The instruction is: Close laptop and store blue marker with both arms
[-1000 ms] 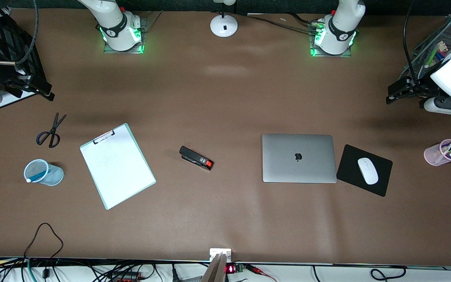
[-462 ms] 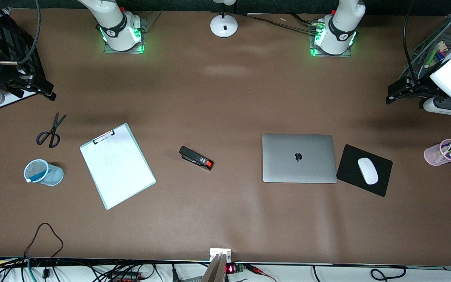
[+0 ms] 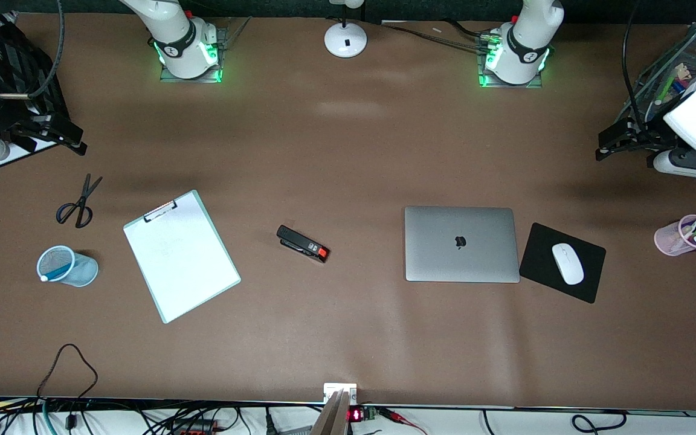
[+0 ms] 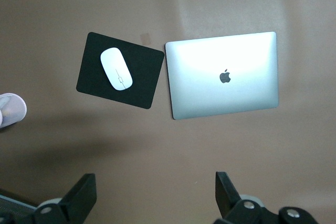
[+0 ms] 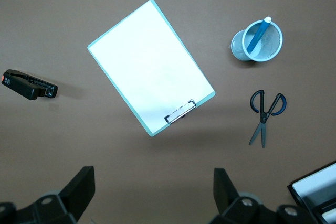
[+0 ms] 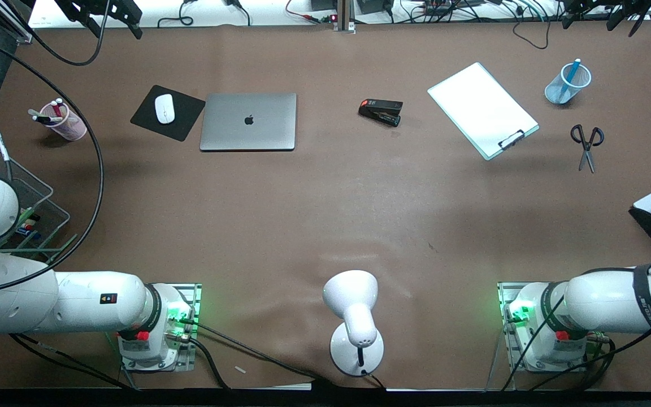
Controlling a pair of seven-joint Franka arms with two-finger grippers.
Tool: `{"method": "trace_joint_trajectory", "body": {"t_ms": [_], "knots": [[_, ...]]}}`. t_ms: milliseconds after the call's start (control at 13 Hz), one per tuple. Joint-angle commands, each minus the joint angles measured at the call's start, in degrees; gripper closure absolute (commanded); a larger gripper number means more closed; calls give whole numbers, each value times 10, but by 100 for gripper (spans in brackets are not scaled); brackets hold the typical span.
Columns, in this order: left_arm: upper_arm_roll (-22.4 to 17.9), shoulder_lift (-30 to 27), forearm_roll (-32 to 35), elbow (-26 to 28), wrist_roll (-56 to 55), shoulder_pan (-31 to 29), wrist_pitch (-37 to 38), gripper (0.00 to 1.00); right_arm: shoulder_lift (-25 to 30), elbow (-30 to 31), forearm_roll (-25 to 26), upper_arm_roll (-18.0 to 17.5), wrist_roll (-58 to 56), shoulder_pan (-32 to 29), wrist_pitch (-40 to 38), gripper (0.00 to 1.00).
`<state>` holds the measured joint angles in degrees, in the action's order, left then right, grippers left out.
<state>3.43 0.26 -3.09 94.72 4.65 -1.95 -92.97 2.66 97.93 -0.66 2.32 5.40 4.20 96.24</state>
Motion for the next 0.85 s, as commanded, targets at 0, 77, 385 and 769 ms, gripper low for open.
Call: {"method": "trace_joint_trajectory", "body": {"t_ms": [0, 77, 385, 769], "knots": [[2, 8, 12, -16, 7, 1, 14, 0, -5, -1, 7, 0, -20, 2, 5, 0], [3, 8, 12, -16, 7, 1, 14, 0, -11, -5, 5, 0, -37, 1, 5, 0], [3, 7, 11, -17, 8, -1, 10, 0, -13, -10, 2, 1, -37, 0, 2, 0], [3, 7, 12, -17, 8, -1, 11, 0, -13, -10, 2, 1, -38, 2, -1, 0]]}}
